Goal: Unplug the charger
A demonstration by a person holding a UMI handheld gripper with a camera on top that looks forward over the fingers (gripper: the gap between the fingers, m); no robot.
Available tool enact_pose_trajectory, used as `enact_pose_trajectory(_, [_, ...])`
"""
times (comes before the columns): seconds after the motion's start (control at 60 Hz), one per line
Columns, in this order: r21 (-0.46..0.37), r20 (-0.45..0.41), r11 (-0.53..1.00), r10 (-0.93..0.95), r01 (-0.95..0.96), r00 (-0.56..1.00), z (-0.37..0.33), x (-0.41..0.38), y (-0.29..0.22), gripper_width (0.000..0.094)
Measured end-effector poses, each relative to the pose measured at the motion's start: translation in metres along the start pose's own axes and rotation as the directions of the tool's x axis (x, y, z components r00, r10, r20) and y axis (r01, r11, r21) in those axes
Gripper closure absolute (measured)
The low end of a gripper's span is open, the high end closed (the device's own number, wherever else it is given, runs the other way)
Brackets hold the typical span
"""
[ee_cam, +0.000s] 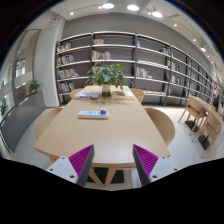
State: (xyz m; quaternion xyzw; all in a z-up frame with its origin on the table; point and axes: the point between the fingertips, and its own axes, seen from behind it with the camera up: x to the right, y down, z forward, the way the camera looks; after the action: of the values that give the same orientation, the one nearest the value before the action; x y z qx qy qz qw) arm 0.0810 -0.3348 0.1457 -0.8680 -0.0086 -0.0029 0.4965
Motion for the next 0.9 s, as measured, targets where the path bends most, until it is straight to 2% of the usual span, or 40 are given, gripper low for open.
enact_pose_trajectory(0.133, [-0.09, 0.041, 0.995, -0.035, 0.038, 0.999, 0.018, -0.014, 0.024, 0.0172])
enact_pose_trajectory(0.167, [-0.097, 0.044, 0.994, -0.036, 0.041, 0.998, 0.058, -0.027, 0.033, 0.0169])
enact_pose_trajectory(0.217, [-0.107, 0.056, 0.994, -0.029, 0.035, 0.998, 0.083, -0.034, 0.033, 0.0167])
enact_pose_trajectory(0.467, [-0.103, 0.057, 0.995, 0.007, -0.001, 0.998, 0.209, -0.054, -0.028, 0.0167])
enact_pose_trajectory(0.633, [-0.111, 0.015, 0.993, 0.031, -0.029, 0.999, 0.307, -0.053, -0.068, 0.0182])
enact_pose_trajectory(0.75, [-0.123, 0.009, 0.992, 0.02, -0.018, 1.0, 0.352, -0.052, -0.08, 0.0234])
enact_pose_trajectory(0.9, [-0.135, 0.02, 0.991, -0.013, 0.016, 1.0, 0.374, -0.055, -0.084, 0.0432])
